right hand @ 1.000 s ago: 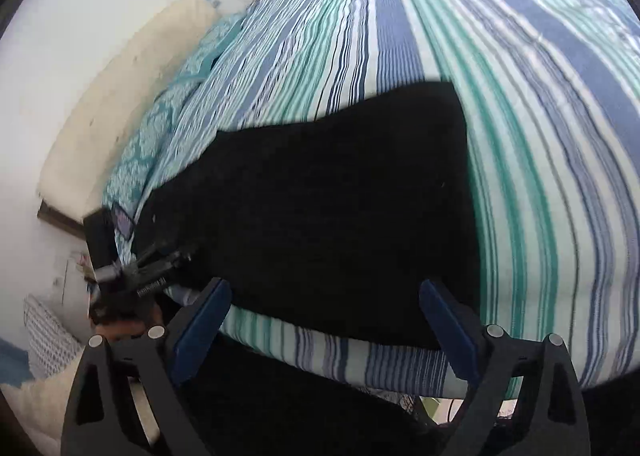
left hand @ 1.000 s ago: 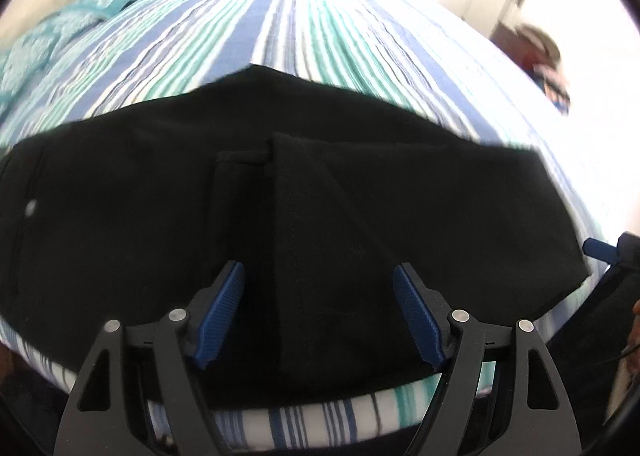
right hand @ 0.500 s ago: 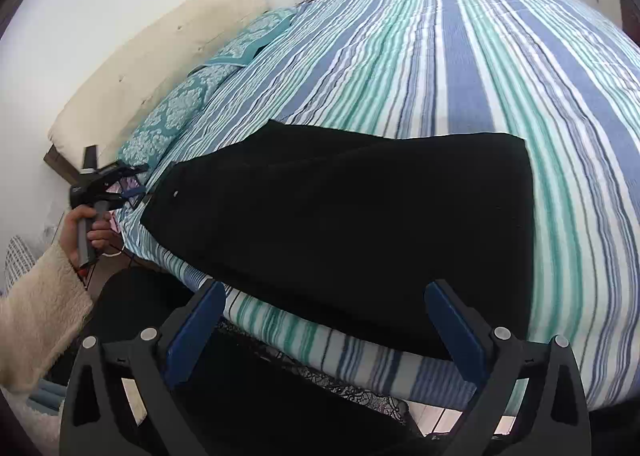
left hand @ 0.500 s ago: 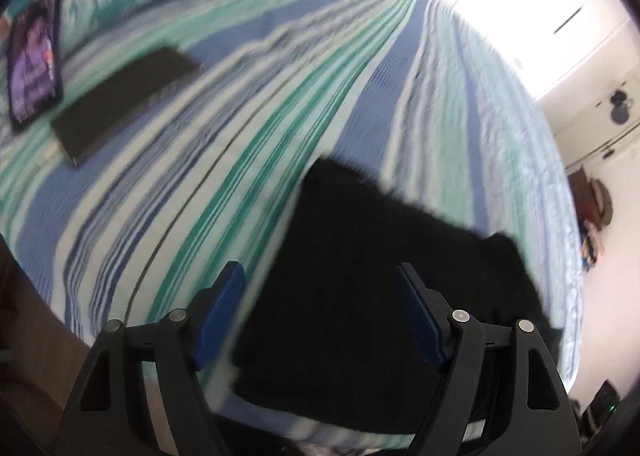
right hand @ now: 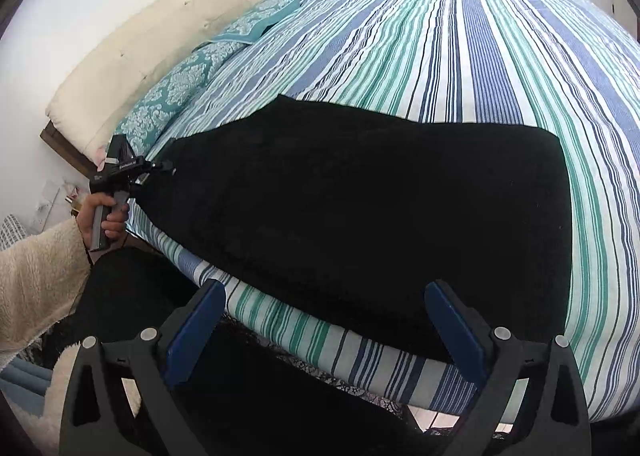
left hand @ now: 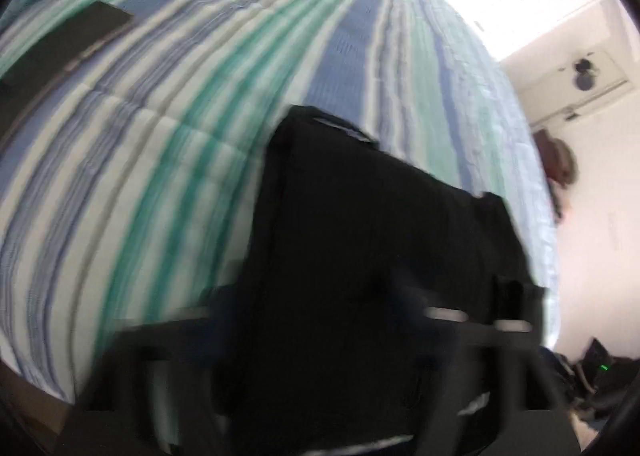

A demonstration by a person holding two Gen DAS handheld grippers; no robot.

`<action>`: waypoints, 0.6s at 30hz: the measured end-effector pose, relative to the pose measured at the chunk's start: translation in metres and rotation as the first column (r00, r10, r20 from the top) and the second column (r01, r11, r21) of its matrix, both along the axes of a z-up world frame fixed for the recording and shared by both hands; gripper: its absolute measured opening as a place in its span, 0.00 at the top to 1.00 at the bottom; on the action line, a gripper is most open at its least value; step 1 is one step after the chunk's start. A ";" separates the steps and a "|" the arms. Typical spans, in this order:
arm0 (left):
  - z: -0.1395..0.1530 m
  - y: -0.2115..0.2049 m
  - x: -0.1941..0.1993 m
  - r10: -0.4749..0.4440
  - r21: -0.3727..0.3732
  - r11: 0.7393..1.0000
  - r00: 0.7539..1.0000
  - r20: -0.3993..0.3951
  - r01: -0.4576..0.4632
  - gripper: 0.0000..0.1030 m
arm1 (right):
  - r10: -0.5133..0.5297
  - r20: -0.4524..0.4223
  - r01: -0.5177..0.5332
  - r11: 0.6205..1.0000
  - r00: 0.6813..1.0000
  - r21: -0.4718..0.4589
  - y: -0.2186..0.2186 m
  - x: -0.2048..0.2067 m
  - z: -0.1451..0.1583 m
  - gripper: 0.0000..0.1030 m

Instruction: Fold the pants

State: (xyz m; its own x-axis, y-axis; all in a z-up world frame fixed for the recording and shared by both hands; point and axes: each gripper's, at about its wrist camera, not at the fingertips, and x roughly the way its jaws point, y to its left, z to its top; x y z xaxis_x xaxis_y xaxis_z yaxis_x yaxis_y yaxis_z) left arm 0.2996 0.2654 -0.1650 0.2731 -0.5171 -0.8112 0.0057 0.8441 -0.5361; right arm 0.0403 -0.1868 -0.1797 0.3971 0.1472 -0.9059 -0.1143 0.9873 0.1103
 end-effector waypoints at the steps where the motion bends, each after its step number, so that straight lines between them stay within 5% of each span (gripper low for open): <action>1: 0.003 -0.002 -0.001 0.008 0.012 1.000 1.000 0.007 -0.008 0.68 | 0.000 0.005 0.000 1.000 1.000 0.001 -0.001 0.000 0.001 0.03; 7: 0.046 -0.018 -0.016 0.076 0.028 0.997 0.995 0.069 -0.078 0.81 | -0.017 0.017 0.017 1.000 1.000 0.018 -0.008 0.000 0.004 0.03; 12: 0.109 -0.059 -0.040 0.055 -0.061 0.997 0.987 0.153 -0.046 0.81 | 0.006 0.053 -0.006 1.000 0.999 0.002 -0.009 0.000 0.014 0.03; 18: 0.147 -0.140 -0.063 0.006 -0.231 0.972 0.983 0.182 0.037 0.81 | 0.017 0.064 -0.020 0.999 0.998 0.043 -0.006 0.003 0.020 0.03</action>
State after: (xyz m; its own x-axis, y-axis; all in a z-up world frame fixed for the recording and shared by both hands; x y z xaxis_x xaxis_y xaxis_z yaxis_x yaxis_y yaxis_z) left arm 0.2367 0.1255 -0.0182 0.3940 -0.6906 -0.6065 0.1323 0.6956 -0.7062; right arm 0.0434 -0.1931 -0.1602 0.4507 0.1940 -0.8714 -0.1405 0.9794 0.1453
